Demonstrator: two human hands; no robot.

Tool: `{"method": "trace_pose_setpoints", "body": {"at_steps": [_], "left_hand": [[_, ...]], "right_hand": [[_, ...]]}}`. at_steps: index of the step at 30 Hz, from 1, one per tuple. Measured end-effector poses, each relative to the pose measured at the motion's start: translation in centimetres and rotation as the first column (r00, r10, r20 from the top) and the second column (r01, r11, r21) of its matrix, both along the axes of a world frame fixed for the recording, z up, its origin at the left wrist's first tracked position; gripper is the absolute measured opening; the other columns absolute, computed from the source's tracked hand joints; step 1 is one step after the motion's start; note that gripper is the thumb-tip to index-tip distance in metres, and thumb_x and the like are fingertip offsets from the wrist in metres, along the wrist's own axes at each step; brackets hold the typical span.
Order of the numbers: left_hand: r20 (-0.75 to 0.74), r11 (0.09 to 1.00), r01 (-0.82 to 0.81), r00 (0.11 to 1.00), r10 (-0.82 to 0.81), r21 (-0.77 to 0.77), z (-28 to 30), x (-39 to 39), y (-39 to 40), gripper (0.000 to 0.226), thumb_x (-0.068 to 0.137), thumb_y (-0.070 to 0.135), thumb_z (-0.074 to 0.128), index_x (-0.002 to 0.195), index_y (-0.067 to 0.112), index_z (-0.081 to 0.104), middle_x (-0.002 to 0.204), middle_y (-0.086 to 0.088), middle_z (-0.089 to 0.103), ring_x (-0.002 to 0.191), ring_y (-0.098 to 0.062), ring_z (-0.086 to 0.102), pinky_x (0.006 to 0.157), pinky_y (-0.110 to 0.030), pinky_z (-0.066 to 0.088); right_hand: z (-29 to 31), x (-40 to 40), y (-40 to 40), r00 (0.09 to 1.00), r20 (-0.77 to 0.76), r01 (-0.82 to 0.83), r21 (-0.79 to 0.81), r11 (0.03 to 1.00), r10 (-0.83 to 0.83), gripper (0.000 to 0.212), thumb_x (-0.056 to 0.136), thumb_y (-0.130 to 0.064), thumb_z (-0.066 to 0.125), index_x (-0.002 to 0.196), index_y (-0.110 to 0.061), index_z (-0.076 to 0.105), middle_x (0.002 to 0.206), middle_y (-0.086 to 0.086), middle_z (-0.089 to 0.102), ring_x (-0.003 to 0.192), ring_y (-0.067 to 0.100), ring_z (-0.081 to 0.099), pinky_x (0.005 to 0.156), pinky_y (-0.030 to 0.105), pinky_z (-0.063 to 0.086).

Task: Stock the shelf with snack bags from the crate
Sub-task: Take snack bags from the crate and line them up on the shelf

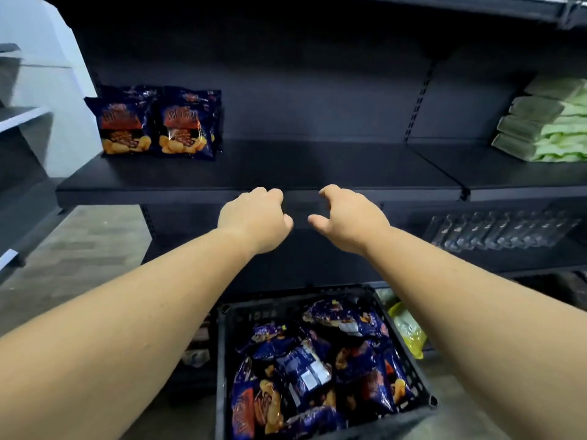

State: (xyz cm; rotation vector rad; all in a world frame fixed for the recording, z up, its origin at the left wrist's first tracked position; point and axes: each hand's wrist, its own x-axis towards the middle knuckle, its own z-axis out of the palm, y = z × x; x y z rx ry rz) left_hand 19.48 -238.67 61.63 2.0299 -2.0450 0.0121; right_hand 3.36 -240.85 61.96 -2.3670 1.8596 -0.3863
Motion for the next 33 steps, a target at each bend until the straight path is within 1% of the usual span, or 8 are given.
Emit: {"method": "trace_pose_setpoints", "body": {"at_steps": [4, 8, 16, 21, 23, 25, 28, 33], "left_hand": [[-0.033, 0.995, 0.018, 0.999, -0.014, 0.100, -3.8, 0.6, 1.6, 0.034, 0.094, 0.038, 0.042, 0.121, 0.019, 0.051, 0.116, -0.001, 0.053, 0.094, -0.023, 0.052, 0.070, -0.034, 0.039], [-0.026, 0.979, 0.044, 0.999, -0.040, 0.197, -7.6, 1.1, 3.2, 0.033, 0.093, 0.038, 0.042, 0.119, 0.019, 0.052, 0.117, -0.001, 0.053, 0.097, -0.024, 0.053, 0.070, -0.034, 0.039], [-0.034, 0.948, 0.039, 0.999, -0.029, 0.316, -13.2, 0.7, 4.2, 0.032, 0.093, 0.038, 0.043, 0.117, 0.019, 0.052, 0.114, -0.003, 0.052, 0.098, -0.026, 0.054, 0.071, -0.034, 0.040], [-0.035, 0.914, -0.028, 0.998, 0.046, 0.404, -16.2, -0.9, 3.3, 0.037, 0.093, 0.039, 0.046, 0.125, 0.020, 0.050, 0.123, -0.004, 0.051, 0.112, -0.029, 0.051, 0.077, -0.035, 0.038], [-0.032, 0.888, -0.061, 0.996, 0.085, 0.456, -17.7, -1.8, 2.9, 0.040, 0.093, 0.040, 0.046, 0.128, 0.021, 0.049, 0.126, -0.004, 0.050, 0.116, -0.029, 0.049, 0.081, -0.037, 0.041], [-0.022, 0.863, -0.082, 0.994, 0.107, 0.499, -19.3, -2.6, 2.7, 0.039, 0.093, 0.039, 0.045, 0.128, 0.020, 0.049, 0.127, -0.005, 0.050, 0.116, -0.030, 0.049, 0.087, -0.039, 0.044], [-0.012, 0.828, -0.111, 0.990, 0.141, 0.550, -21.2, -3.3, 2.6, 0.038, 0.093, 0.038, 0.045, 0.126, 0.019, 0.050, 0.125, -0.007, 0.051, 0.114, -0.030, 0.051, 0.087, -0.040, 0.045], [-0.041, 0.774, -0.154, 0.973, 0.226, 0.614, -24.1, -3.4, 2.9, 0.049, 0.093, 0.038, 0.048, 0.139, 0.022, 0.040, 0.132, -0.007, 0.047, 0.119, -0.032, 0.048, 0.091, -0.040, 0.044]], "right_hand": [[-5.2, 0.0, 2.0, 1.000, 0.015, 0.025, 0.115, 0.993, -0.027, 0.054, 0.093, -0.048, 0.052, 0.138, -0.021, 0.040, 0.131, 0.004, 0.055, 0.120, 0.026, 0.050, 0.093, 0.040, 0.046], [-9.8, -0.3, 4.3, 0.997, -0.008, 0.076, 0.225, 0.971, -0.076, 0.055, 0.092, -0.049, 0.053, 0.138, -0.021, 0.042, 0.132, 0.005, 0.056, 0.121, 0.028, 0.051, 0.095, 0.041, 0.045], [-15.4, -1.9, 5.4, 0.997, -0.030, 0.081, 0.364, 0.928, -0.075, 0.054, 0.091, -0.049, 0.054, 0.135, -0.019, 0.043, 0.133, 0.007, 0.055, 0.121, 0.029, 0.051, 0.096, 0.043, 0.046], [-18.1, -3.8, 3.7, 0.999, -0.046, 0.002, 0.431, 0.902, 0.020, 0.053, 0.093, -0.047, 0.054, 0.137, -0.020, 0.042, 0.134, 0.007, 0.054, 0.122, 0.029, 0.050, 0.093, 0.041, 0.046], [-19.3, -4.8, 2.8, 0.996, -0.052, -0.036, 0.464, 0.885, 0.068, 0.052, 0.093, -0.048, 0.053, 0.136, -0.019, 0.043, 0.134, 0.007, 0.054, 0.122, 0.029, 0.050, 0.093, 0.040, 0.046], [-20.4, -5.9, 1.8, 0.994, -0.056, -0.056, 0.498, 0.865, 0.097, 0.052, 0.093, -0.048, 0.053, 0.134, -0.018, 0.044, 0.132, 0.008, 0.055, 0.120, 0.030, 0.051, 0.091, 0.039, 0.046], [-22.0, -7.2, 0.7, 0.990, -0.055, -0.081, 0.546, 0.834, 0.132, 0.051, 0.093, -0.046, 0.054, 0.134, -0.017, 0.043, 0.129, 0.009, 0.056, 0.117, 0.030, 0.052, 0.086, 0.037, 0.045], [-24.6, -8.0, -0.1, 0.983, -0.043, -0.120, 0.592, 0.797, 0.181, 0.052, 0.092, -0.044, 0.057, 0.134, -0.016, 0.045, 0.131, 0.009, 0.054, 0.120, 0.030, 0.050, 0.091, 0.038, 0.046]]}}
